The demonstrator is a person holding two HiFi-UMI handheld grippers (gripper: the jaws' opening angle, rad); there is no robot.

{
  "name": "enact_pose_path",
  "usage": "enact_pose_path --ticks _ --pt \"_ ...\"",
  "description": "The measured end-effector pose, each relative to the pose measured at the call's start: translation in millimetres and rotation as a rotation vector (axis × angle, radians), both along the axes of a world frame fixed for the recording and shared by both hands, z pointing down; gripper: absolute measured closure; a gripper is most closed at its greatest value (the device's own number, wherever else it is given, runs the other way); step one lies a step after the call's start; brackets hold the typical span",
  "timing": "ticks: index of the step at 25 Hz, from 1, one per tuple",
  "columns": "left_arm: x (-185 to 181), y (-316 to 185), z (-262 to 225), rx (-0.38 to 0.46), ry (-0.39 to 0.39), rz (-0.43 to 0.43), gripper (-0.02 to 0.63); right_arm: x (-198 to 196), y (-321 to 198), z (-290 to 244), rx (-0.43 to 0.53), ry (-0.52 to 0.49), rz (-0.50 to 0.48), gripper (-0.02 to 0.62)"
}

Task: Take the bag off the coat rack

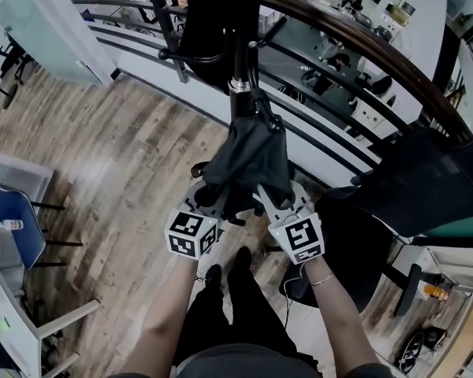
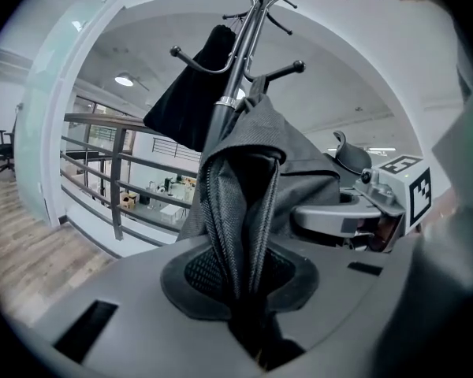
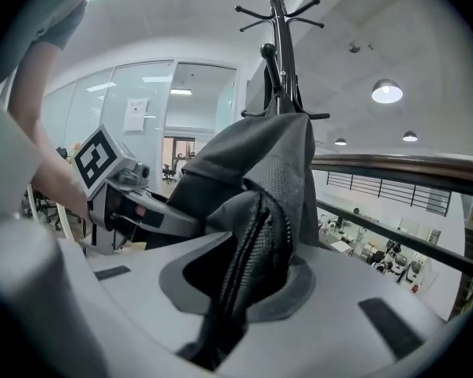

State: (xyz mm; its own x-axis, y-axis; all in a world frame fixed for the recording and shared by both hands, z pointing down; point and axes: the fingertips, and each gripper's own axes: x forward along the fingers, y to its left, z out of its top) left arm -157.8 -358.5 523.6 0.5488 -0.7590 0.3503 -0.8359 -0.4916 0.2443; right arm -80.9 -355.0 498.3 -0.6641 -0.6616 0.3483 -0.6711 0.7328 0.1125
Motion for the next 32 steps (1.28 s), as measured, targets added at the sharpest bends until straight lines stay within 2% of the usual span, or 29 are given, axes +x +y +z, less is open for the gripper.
enact_pose_path --ticks 9,32 --pt "-1.7 24.8 -15.5 -0.007 -0.004 0.016 0.561 -4.1 24.9 -12.5 0.025 0.045 0.024 0.554" --pt "-4.2 80.0 -69.2 0.069 0.013 0.079 0.569 -9.1 85.7 -66.2 0.128 0.083 0.102 0.558"
